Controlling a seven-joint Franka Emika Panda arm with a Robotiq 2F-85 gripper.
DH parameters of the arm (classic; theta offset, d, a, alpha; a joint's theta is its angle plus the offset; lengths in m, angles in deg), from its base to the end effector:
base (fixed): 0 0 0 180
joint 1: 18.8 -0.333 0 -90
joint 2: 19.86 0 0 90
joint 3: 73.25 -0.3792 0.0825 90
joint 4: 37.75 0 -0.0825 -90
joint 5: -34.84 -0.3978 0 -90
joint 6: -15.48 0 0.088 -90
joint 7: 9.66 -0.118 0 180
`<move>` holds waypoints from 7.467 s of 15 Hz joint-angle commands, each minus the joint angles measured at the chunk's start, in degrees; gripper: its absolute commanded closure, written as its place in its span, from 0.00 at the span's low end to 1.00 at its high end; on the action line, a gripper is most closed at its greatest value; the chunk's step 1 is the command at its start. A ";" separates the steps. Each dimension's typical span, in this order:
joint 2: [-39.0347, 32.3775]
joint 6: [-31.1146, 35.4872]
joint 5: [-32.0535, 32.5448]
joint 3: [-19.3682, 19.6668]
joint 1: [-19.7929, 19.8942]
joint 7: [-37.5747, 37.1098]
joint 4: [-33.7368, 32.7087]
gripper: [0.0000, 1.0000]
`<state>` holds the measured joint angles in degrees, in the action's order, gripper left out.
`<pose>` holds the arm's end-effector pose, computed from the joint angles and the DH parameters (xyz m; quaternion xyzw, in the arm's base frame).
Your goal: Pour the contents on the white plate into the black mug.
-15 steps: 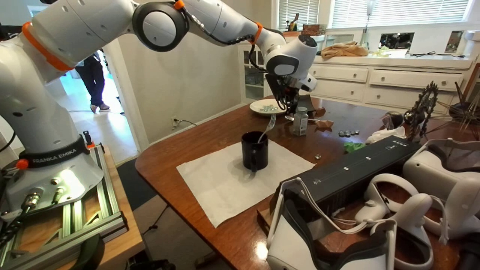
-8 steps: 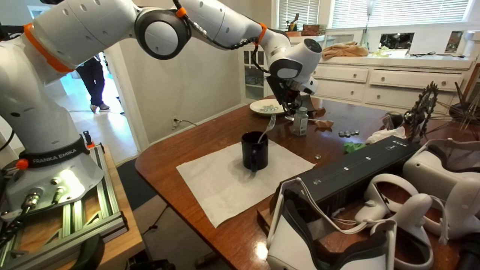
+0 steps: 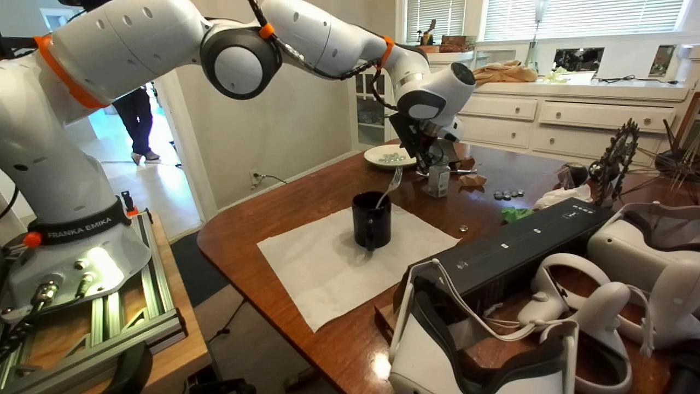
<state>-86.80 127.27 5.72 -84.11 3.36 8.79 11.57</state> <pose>0.8356 -0.2051 0.2020 -0.9441 0.0934 -0.0565 0.3111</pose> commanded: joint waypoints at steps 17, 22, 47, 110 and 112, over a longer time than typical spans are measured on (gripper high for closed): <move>-1.15 1.12 3.00 2.51 -3.79 -2.78 -2.62 0.00; -2.30 1.99 5.37 3.61 -6.52 -2.79 -3.93 0.00; -2.72 -2.08 -2.89 -1.65 -0.33 -0.49 -5.19 0.99; 52.98 12.21 -42.78 23.81 5.18 21.80 69.76 0.98; 56.41 12.84 -43.52 24.97 4.42 22.60 72.44 0.98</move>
<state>-37.59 138.69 -34.40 -61.10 9.77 29.12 77.88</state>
